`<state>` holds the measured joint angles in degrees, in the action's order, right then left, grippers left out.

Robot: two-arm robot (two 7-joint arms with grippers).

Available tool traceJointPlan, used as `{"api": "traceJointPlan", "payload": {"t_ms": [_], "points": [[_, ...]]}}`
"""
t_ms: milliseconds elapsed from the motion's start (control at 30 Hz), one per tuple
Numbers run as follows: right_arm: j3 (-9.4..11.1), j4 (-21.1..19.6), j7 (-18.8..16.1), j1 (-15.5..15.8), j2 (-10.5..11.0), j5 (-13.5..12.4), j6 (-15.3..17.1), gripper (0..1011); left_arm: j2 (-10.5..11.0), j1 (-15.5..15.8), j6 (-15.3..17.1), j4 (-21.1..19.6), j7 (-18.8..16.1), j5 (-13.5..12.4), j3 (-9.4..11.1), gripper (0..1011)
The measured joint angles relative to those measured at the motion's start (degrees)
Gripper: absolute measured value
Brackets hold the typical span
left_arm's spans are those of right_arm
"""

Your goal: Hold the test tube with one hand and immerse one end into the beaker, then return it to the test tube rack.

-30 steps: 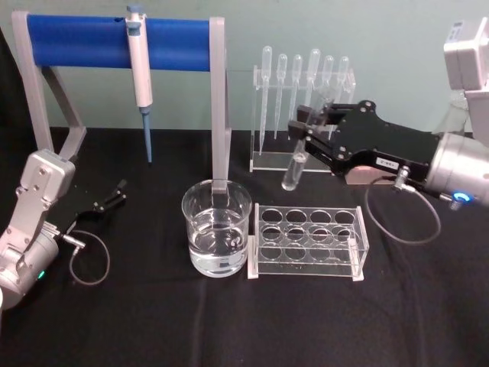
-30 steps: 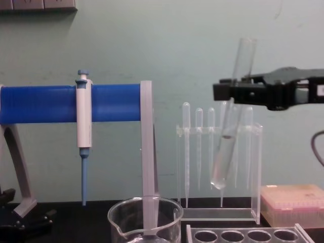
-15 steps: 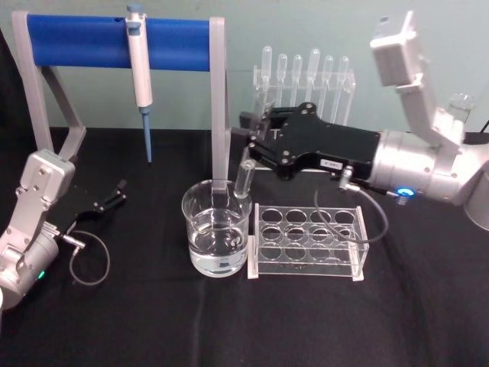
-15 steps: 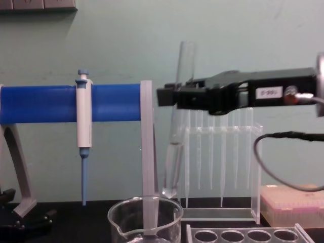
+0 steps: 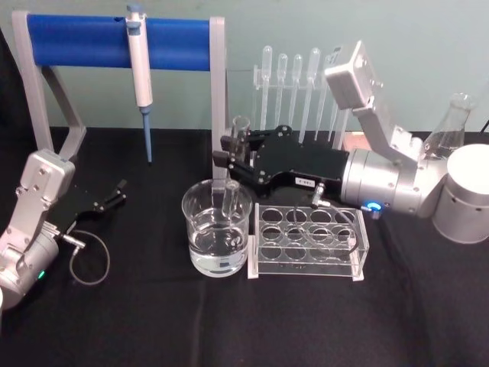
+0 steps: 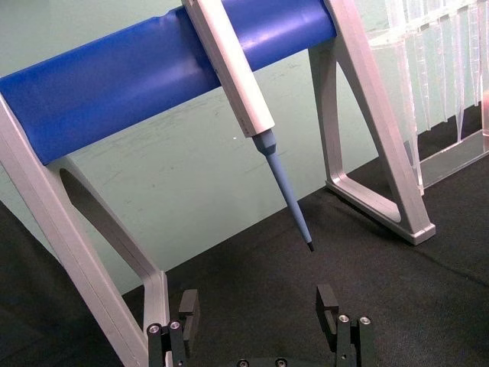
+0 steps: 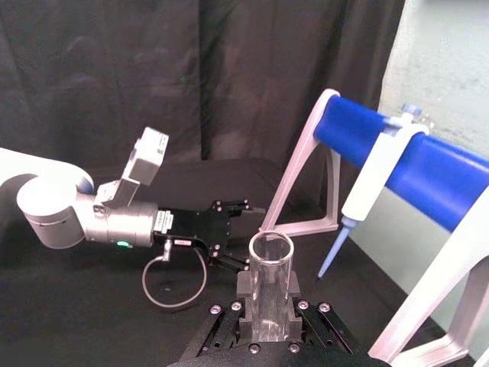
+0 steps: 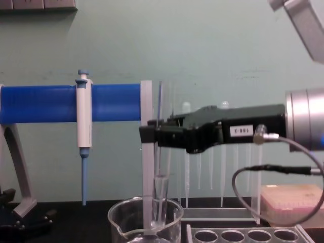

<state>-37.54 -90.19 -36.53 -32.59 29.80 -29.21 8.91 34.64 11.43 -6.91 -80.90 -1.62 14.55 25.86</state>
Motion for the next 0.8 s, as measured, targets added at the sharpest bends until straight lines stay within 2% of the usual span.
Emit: {"api": "traceJointPlan", "payload": {"t_ms": [433,800], "points": [[-1.29,3.76,-0.68,1.78,-1.70,2.65,-3.96,226,0.00,0.00,0.00,0.00,0.00,0.00,0.00,1000],[-1.15,6.90,-1.22,2.83,-3.13,3.94,-5.55,226,0.00,0.00,0.00,0.00,0.00,0.00,0.00,1000]]}}
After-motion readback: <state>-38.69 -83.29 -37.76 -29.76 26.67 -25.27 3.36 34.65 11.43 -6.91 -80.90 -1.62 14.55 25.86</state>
